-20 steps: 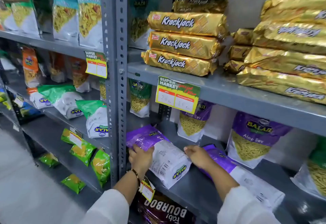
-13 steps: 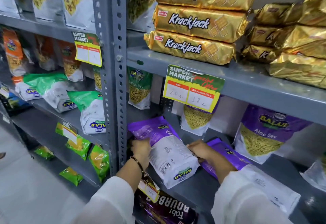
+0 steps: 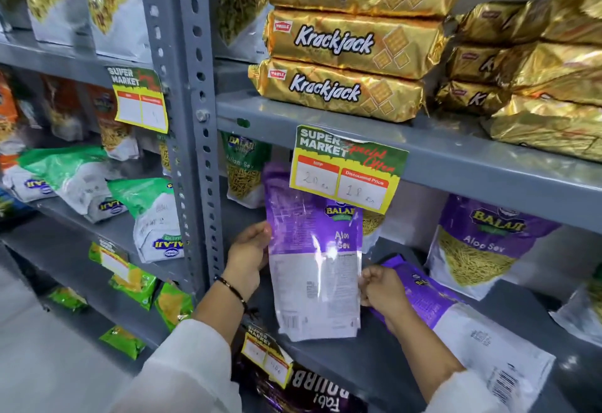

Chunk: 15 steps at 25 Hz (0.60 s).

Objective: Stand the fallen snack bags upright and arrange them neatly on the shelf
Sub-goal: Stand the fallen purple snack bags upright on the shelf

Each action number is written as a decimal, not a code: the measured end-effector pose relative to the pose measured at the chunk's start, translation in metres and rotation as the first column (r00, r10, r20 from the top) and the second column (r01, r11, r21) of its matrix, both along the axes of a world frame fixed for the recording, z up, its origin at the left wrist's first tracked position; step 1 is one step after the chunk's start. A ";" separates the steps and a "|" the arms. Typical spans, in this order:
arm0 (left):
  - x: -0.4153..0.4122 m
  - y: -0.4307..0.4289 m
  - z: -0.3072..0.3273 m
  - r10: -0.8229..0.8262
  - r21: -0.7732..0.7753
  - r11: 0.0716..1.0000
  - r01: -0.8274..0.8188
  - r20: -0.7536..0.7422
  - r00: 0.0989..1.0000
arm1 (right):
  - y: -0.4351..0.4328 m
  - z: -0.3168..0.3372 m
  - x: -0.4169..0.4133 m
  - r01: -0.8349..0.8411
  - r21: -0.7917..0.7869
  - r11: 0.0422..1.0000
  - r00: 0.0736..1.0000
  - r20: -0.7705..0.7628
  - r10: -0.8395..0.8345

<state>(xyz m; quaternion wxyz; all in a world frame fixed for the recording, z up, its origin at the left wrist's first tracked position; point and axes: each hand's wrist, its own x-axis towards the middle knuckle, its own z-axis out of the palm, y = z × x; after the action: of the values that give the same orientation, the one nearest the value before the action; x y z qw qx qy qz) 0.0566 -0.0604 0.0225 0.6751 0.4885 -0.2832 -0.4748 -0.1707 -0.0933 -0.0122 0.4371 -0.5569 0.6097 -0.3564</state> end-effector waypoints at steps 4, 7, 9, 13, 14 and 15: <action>-0.002 -0.006 0.018 -0.086 -0.093 0.991 0.092 0.067 0.994 | 0.008 -0.013 -0.010 0.029 -0.141 0.990 1.000 0.003 -0.028; -0.008 -0.008 0.018 -0.101 -0.087 0.990 0.112 0.119 0.988 | 0.008 -0.032 -0.015 -0.021 -0.176 0.984 0.997 -0.075 0.007; -0.011 -0.007 0.015 -0.087 -0.085 0.991 0.099 0.136 0.987 | 0.025 -0.018 -0.013 0.013 -0.193 0.981 0.995 -0.091 -0.031; -0.009 -0.008 0.011 -0.092 -0.102 0.989 0.109 0.161 0.983 | 0.062 -0.006 -0.001 0.083 -0.307 0.948 0.996 -0.010 -0.090; -0.009 -0.009 0.011 -0.097 -0.105 0.988 0.115 0.161 0.982 | 0.070 -0.008 0.006 0.031 -0.297 0.954 0.999 0.017 -0.027; -0.011 -0.007 0.013 -0.095 -0.131 0.985 0.115 0.153 0.984 | 0.073 -0.013 0.012 -0.005 -0.283 0.959 0.999 0.030 0.014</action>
<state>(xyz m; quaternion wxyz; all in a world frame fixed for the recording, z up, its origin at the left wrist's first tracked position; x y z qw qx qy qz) 0.0458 -0.0677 0.0353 0.6591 0.4578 -0.3897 -0.4518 -0.1587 -0.0206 -0.0252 0.3646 -0.6107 0.5428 -0.4466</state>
